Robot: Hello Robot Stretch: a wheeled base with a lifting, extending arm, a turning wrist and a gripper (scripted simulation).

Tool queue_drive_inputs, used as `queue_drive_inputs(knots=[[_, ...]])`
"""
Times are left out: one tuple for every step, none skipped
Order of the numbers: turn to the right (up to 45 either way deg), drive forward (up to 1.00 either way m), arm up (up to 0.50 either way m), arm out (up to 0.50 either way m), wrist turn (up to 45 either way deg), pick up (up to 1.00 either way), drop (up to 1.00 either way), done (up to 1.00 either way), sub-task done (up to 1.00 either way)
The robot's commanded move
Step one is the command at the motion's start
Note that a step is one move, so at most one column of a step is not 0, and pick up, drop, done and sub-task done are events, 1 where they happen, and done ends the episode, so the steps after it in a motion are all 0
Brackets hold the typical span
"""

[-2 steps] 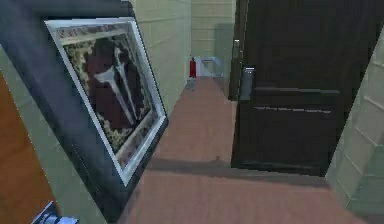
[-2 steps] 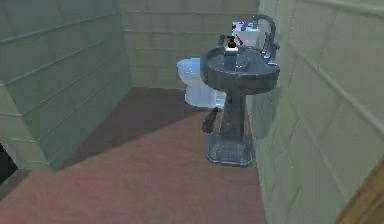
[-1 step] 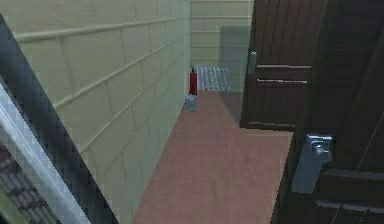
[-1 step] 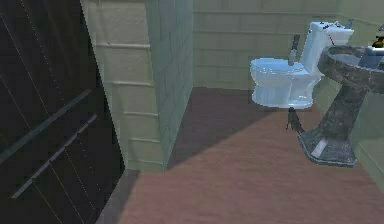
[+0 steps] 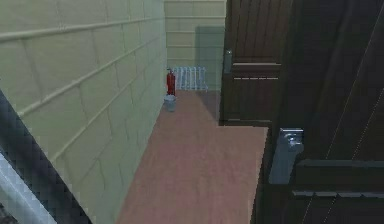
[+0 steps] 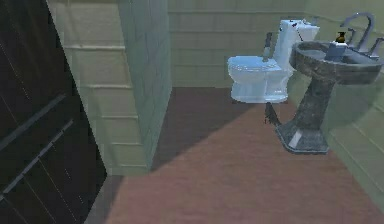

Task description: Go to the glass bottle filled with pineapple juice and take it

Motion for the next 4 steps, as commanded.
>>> queue_drive_inputs(knots=[[0.0,0.5,0.0,0.0,0.0,0.0,0.0,0.0,0.0],[0.0,0.45,0.0,0.0,0.0,0.0,0.0,0.0,0.0],[27.0,0.0,0.0,0.0,0.0,0.0,0.0,0.0,0.0],[0.0,0.35,0.0,0.0,0.0,0.0,0.0,0.0,0.0]])
